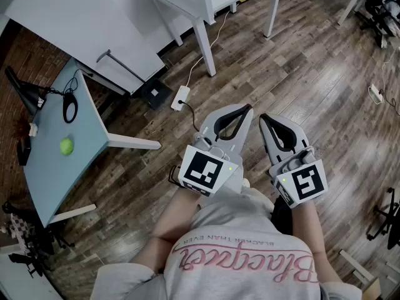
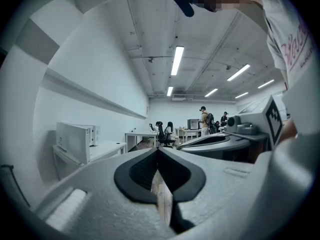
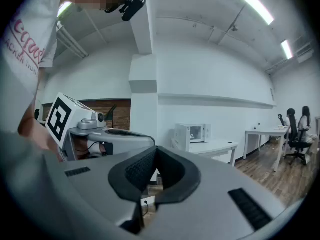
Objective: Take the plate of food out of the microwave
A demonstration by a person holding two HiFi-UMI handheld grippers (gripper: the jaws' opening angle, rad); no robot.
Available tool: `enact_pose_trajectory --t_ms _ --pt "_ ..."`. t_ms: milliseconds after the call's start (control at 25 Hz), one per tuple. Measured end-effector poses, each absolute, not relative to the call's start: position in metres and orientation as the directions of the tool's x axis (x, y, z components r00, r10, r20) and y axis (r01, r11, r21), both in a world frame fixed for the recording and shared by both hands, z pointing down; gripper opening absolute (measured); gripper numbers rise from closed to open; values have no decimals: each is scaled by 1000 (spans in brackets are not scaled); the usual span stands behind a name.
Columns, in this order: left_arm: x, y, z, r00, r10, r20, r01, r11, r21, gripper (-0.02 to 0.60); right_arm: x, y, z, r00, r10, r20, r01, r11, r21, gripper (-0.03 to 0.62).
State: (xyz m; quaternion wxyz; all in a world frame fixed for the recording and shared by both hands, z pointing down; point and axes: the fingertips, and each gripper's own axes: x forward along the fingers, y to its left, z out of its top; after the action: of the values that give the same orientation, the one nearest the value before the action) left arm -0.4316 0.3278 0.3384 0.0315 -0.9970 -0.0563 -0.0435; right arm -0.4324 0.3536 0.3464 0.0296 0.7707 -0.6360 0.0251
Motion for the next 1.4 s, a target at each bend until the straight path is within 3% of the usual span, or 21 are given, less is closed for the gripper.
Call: enact_pose_trajectory --t_ms 720,1400 --pt "-486 372 320 996 83 29 85 -994 -66 6 -491 400 327 217 -976 -11 -975 -216 -48 11" --pt "-405 306 319 993 110 38 111 -993 -29 6 -411 337 319 255 -967 4 -967 -255 15 11"
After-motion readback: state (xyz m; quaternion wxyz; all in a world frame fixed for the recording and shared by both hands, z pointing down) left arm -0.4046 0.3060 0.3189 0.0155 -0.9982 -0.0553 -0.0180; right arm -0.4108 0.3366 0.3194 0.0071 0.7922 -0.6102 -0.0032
